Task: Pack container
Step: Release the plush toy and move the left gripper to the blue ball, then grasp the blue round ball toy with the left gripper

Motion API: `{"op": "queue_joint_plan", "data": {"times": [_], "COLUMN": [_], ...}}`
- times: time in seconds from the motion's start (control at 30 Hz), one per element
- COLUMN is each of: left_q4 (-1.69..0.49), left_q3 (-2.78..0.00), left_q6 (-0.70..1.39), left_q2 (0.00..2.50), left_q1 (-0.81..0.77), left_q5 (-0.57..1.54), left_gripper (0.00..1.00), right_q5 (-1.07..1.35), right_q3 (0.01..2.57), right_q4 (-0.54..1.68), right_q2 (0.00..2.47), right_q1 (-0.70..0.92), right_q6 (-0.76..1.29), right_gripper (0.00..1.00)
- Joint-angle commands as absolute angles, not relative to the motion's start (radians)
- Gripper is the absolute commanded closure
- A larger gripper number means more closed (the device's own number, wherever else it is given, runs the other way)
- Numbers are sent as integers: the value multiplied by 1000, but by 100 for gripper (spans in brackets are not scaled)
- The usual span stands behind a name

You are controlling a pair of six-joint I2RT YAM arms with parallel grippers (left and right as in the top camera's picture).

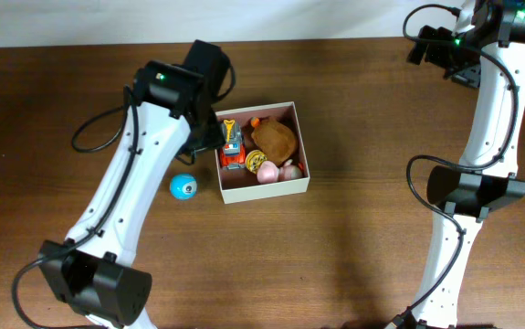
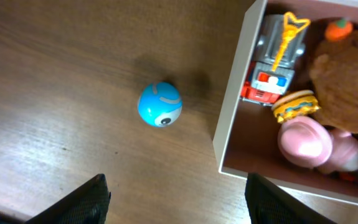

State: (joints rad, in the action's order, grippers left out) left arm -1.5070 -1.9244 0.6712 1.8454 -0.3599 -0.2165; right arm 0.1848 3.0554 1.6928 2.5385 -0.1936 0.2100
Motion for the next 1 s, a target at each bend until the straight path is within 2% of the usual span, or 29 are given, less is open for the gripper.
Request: {"op": "queue_joint_plan", "data": {"times": [0.0,0.2,0.37,0.8,0.9,0.97], "left_q4": [-1464,-1382,-1265,-1106,-1045,-1000], "left_q3": [-1868,-1740,-1613,-1413,-1377,-1349], "left_q6": [561,486,332,316,316,316], "left_q2": [1848,1848,1849,1849,1849,1849], "left_q1": [-285,-192,-175,-174,-174,-174], "left_q5": [-109,-39,41,-38,-49,-49], "left_gripper": [28,28,29,29,27,22], "right_q5": [191,191,191,191,191,191], "right_q3": [3051,3051,3051,3051,3051,3051], "right_q4": [1699,1699,1699,1699,1699,1699], "right_q2": [2501,2501,2501,2501,2501,2501], "right_q1": [-190,-190,-190,-190,-190,-190], "right_q6": [216,216,216,216,216,216], "right_gripper": [1,1,1,1,1,1]}}
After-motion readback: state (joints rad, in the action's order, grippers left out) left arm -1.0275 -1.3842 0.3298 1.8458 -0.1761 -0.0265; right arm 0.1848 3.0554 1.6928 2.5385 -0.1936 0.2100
